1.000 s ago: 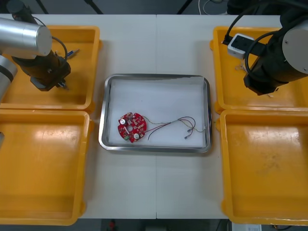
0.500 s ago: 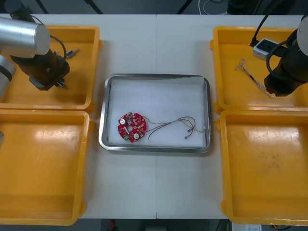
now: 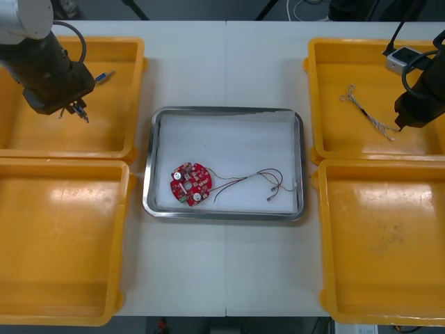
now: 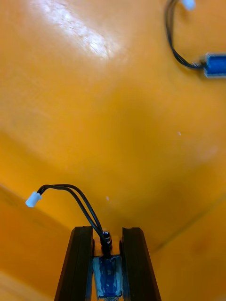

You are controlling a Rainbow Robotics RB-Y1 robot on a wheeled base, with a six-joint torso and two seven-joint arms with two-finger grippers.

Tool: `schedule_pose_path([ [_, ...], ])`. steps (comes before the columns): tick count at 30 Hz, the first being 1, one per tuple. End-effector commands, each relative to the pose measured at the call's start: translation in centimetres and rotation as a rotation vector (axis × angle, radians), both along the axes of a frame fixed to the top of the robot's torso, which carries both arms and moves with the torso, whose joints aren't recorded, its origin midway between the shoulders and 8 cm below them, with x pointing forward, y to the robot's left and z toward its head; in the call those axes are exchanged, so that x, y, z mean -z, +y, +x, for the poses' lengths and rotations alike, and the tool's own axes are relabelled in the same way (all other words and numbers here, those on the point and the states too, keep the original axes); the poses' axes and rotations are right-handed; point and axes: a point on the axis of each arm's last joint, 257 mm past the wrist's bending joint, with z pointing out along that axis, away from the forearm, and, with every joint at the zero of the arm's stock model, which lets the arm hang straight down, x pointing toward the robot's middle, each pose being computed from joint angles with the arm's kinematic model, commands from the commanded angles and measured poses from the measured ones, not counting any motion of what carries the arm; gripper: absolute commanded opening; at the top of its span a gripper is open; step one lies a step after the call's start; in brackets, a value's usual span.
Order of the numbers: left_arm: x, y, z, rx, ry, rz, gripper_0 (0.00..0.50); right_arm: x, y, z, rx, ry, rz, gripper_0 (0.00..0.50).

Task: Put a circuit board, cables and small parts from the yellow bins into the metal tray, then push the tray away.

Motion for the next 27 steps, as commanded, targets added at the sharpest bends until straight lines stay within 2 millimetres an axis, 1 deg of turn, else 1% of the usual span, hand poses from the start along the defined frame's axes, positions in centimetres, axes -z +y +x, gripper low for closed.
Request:
schedule_pose_path([
  [1, -3.4, -0.5, -1.3, 0.137, -0.016, 0.036, 0.000, -3.8, -0.2, 2.6, 0.037, -0.091, 0.031, 0.500],
  [2, -3.9, -2.3, -2.0, 0.190, -0.014, 0.036, 0.000, -3.8, -0.1, 3.3, 0.040, -0.102, 0.044, 0.500],
  [3, -4.3, -3.5, -2.4, 0.228, -0.016, 0.039, 0.000, -3.8, 0.0, 4.0, 0.040, -0.110, 0.054, 0.500],
  [4, -4.4, -4.1, -2.5, 0.245, -0.015, 0.041, 0.000, -3.7, -0.1, 4.1, 0.045, -0.111, 0.056, 0.500],
  [5, -4.4, -5.3, -2.9, 0.284, -0.013, 0.047, 0.000, -3.6, 0.1, 4.6, 0.043, -0.119, 0.063, 0.500],
  [6, -4.3, -6.0, -3.1, 0.304, -0.011, 0.048, 0.000, -3.6, 0.0, 4.9, 0.044, -0.122, 0.066, 0.500],
  [7, -4.3, -7.5, -3.3, 0.350, -0.011, 0.055, 0.000, -3.4, 0.1, 5.4, 0.043, -0.127, 0.075, 0.500],
  [8, -4.2, -8.8, -3.6, 0.386, -0.013, 0.066, 0.000, -3.2, 0.3, 5.7, 0.043, -0.131, 0.084, 0.500],
  [9, -4.2, -9.4, -3.7, 0.404, -0.015, 0.071, 0.000, -3.2, 0.3, 5.9, 0.043, -0.133, 0.085, 0.500],
  [11, -3.9, -12.2, -4.2, 0.480, -0.025, 0.091, 0.000, -2.9, 0.5, 6.6, 0.041, -0.142, 0.098, 0.500],
  [12, -3.9, -12.8, -4.3, 0.496, -0.028, 0.093, 0.000, -2.9, 0.6, 6.8, 0.041, -0.146, 0.100, 0.500],
  [13, -3.6, -14.1, -4.4, 0.523, -0.034, 0.092, 0.000, -2.7, 0.8, 7.1, 0.038, -0.152, 0.106, 0.500],
  [15, -3.2, -16.3, -4.5, 0.568, -0.043, 0.088, 0.000, -2.2, 1.3, 7.8, 0.034, -0.166, 0.120, 0.500],
  [16, -2.9, -16.9, -4.6, 0.581, -0.041, 0.088, 0.000, -2.0, 1.4, 8.0, 0.034, -0.171, 0.125, 0.500],
  [18, -2.5, -19.1, -4.6, 0.622, -0.052, 0.090, 0.000, -1.1, 1.7, 8.5, 0.036, -0.176, 0.143, 0.500],
  [19, -2.4, -19.6, -4.6, 0.628, -0.054, 0.087, 0.000, -1.0, 1.9, 8.7, 0.035, -0.178, 0.147, 0.500],
  [21, -1.8, -21.5, -4.7, 0.657, -0.057, 0.076, 0.000, -0.1, 2.1, 8.9, 0.045, -0.175, 0.162, 0.500],
  [22, -1.5, -22.0, -4.7, 0.663, -0.054, 0.072, 0.000, 0.1, 2.1, 9.0, 0.048, -0.174, 0.164, 0.500],
  [24, -0.6, -23.6, -4.8, 0.688, -0.048, 0.071, 0.000, 0.9, 2.0, 9.1, 0.062, -0.169, 0.172, 0.500],
  [27, 0.5, -25.0, -4.4, 0.708, -0.056, 0.081, 0.000, 1.7, 2.1, 9.7, 0.075, -0.180, 0.190, 0.500],
])
